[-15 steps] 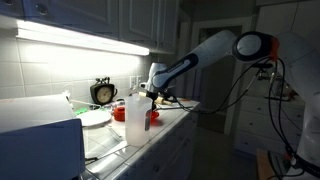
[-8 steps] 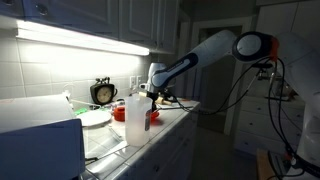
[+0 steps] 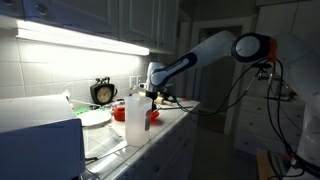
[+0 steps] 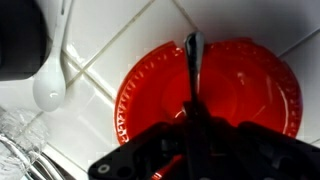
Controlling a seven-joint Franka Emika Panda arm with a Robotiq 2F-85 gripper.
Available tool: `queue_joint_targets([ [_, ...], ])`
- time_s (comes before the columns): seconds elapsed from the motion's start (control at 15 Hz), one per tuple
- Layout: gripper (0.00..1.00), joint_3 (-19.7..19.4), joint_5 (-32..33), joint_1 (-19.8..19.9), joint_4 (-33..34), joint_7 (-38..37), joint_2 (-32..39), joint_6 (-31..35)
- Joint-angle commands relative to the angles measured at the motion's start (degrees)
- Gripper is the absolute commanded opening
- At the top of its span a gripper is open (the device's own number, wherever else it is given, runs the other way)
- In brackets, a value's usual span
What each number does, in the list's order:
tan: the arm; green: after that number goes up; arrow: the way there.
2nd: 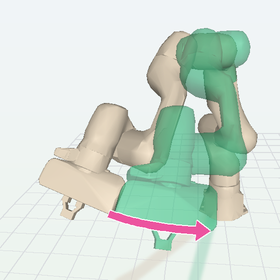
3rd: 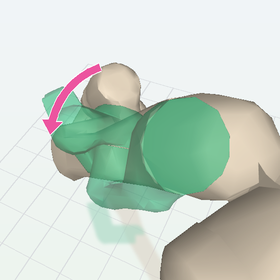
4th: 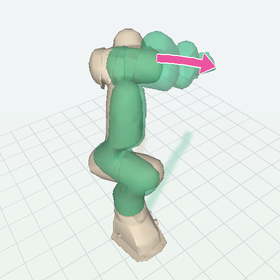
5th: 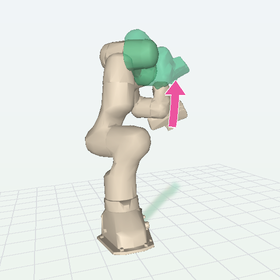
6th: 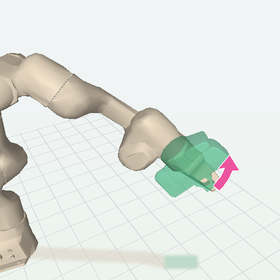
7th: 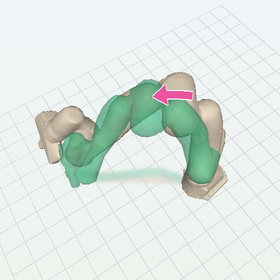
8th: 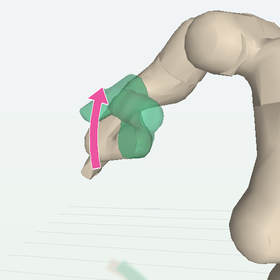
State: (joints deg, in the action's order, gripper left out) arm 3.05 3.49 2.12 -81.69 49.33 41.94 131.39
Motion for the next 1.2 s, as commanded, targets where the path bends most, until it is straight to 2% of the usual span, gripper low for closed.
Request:
queue_joint_targets([
  [0.0,0.02,1.3,-0.5,0.9,3.4,-2.3,1.6,-2.2],
  [1.13,0.02,3.3,-3.2,3.1,5.8,-4.2,0.2,-7.7],
])
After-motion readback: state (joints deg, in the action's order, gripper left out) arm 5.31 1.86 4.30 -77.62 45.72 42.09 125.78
